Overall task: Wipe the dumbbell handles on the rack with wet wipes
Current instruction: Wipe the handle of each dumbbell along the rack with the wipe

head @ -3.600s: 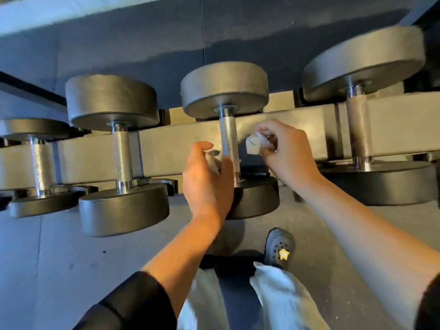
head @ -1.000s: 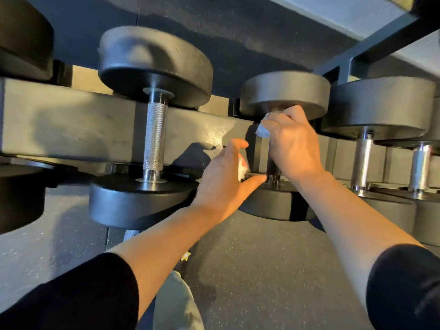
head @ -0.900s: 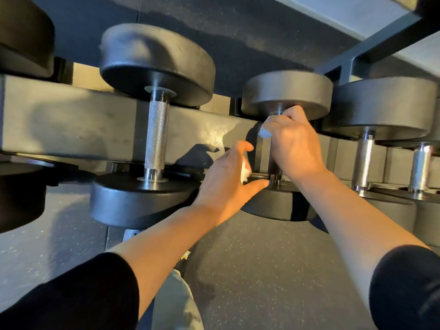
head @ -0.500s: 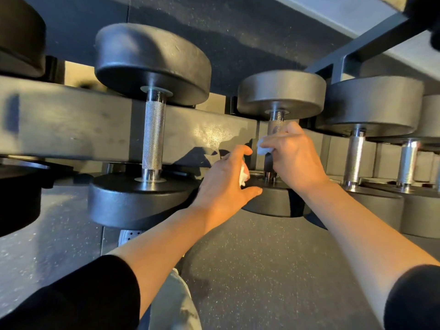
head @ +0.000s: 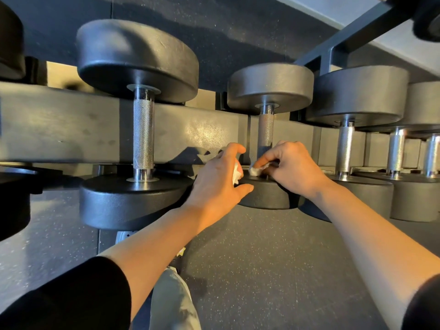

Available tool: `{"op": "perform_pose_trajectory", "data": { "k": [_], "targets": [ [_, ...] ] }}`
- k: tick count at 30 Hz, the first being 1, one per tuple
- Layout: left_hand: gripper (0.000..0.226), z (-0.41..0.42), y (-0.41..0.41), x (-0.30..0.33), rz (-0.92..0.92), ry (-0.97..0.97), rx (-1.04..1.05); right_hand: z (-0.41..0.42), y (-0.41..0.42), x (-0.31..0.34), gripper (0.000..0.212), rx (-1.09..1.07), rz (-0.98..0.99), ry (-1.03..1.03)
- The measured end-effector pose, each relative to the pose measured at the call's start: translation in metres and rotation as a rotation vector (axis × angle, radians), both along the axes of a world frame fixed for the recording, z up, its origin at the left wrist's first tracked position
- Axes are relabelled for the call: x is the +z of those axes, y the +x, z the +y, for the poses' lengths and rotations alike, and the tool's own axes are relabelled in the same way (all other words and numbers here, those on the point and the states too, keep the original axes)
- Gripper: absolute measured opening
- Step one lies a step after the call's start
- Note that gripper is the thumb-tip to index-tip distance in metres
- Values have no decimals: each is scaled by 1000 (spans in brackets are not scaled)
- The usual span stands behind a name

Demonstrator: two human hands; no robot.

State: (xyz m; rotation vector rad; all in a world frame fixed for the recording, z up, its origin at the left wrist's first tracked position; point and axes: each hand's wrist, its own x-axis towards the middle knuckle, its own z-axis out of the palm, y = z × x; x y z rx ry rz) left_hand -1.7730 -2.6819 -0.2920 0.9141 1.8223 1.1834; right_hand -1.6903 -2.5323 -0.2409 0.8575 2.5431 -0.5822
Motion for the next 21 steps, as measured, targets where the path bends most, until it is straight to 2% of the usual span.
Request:
{"op": "perform_pose_trajectory", "data": {
  "k": [2, 5, 7, 16, 21],
  "targets": [
    [67, 0, 0, 0, -2, -4, 0, 1, 1, 0, 26, -25, 120, 56],
    [67, -1, 0, 0, -7, -2, -4, 14, -6, -3, 26, -114, 409, 278],
    [66, -1, 0, -1, 1, 1, -4, 26, -15, -8, 27, -152, 490, 395],
    [64, 0, 2, -3, -1, 4, 19, 30, -5, -19, 21, -63, 420, 295],
    [62, -1, 1, -4, -4, -1, 13, 16, 21, -13, 23, -104, 289, 68]
  ]
}}
